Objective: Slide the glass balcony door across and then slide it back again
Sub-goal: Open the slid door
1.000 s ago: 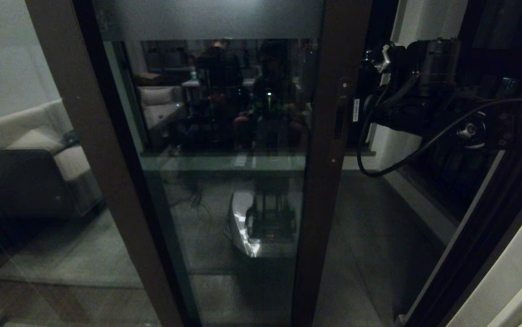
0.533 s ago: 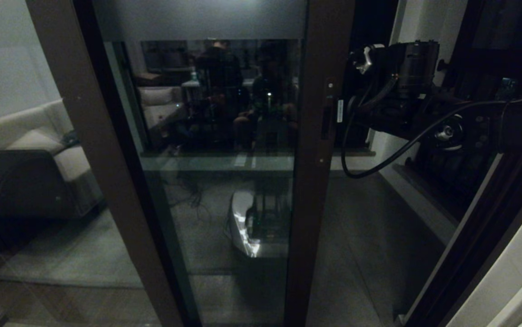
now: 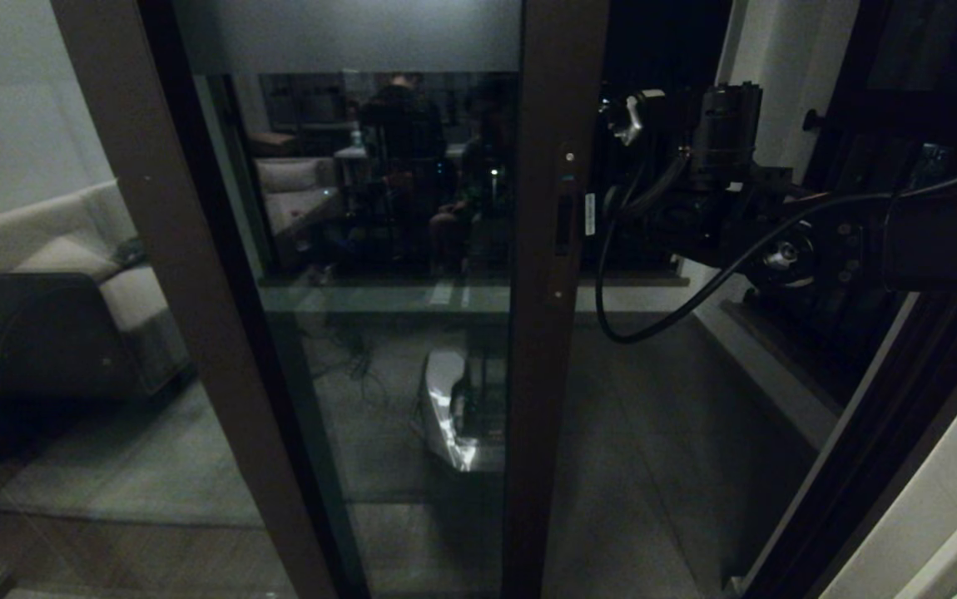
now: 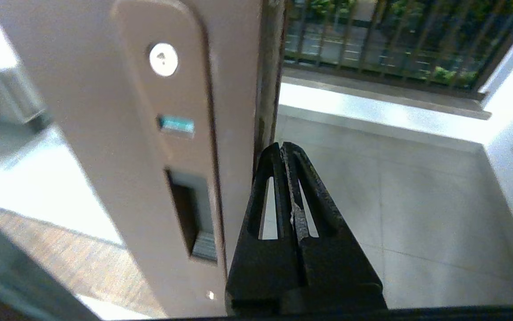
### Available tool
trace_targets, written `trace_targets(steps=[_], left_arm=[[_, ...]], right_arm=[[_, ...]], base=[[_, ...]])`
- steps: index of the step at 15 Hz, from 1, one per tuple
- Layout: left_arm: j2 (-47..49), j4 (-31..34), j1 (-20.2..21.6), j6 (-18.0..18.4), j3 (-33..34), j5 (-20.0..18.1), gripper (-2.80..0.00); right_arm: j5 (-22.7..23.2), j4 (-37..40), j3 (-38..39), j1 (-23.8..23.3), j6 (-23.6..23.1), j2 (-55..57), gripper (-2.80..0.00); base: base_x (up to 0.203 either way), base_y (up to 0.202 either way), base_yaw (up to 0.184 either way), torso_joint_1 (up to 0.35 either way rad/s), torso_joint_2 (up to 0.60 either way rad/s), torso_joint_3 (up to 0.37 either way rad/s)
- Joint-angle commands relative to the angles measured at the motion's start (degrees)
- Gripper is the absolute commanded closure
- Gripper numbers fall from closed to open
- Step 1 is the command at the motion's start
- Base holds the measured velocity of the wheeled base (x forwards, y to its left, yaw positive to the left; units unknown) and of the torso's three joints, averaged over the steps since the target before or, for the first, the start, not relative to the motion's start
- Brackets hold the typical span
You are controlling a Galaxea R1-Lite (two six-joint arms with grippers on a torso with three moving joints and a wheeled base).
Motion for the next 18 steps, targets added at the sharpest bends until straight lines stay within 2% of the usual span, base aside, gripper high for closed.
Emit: trace_targets(steps=[1, 6, 10, 13, 16, 17, 18], left_arm=[[0.0, 0.0, 0.0, 0.0, 0.1, 0.0, 0.0], [0.0, 0.0, 0.0, 0.0, 0.1, 0.0, 0.0], [0.0, 0.0, 0.0, 0.0, 0.1, 0.0, 0.0], [0.0, 0.0, 0.0, 0.0, 0.1, 0.0, 0.0], [0.0, 0.0, 0.0, 0.0, 0.1, 0.0, 0.0], [0.0, 0.0, 0.0, 0.0, 0.1, 0.0, 0.0], [0.0, 0.0, 0.0, 0.0, 0.1, 0.0, 0.0]], right_arm=[[-0.4, 0.0, 1.7, 0.0, 0.0, -3.2, 0.0], [-0.8, 0.2, 12.2, -0.1, -0.1, -14.7, 0.0], [-6.0, 2.4, 24.3, -0.1, -0.7, -30.4, 0.0], [-12.3, 7.8, 32.0, 0.0, -3.5, -46.5, 0.0], [-18.7, 15.7, 35.7, -0.9, -8.1, -63.3, 0.0], [-19.8, 19.0, 36.2, -2.7, -9.6, -68.7, 0.0], [-20.5, 23.0, 36.6, -7.1, -11.1, -74.4, 0.0]], base=[[0.0, 0.0, 0.0, 0.0, 0.0, 0.0], [0.0, 0.0, 0.0, 0.0, 0.0, 0.0], [0.0, 0.0, 0.0, 0.0, 0.0, 0.0], [0.0, 0.0, 0.0, 0.0, 0.0, 0.0], [0.0, 0.0, 0.0, 0.0, 0.0, 0.0], [0.0, 0.0, 0.0, 0.0, 0.0, 0.0], [0.0, 0.0, 0.0, 0.0, 0.0, 0.0]])
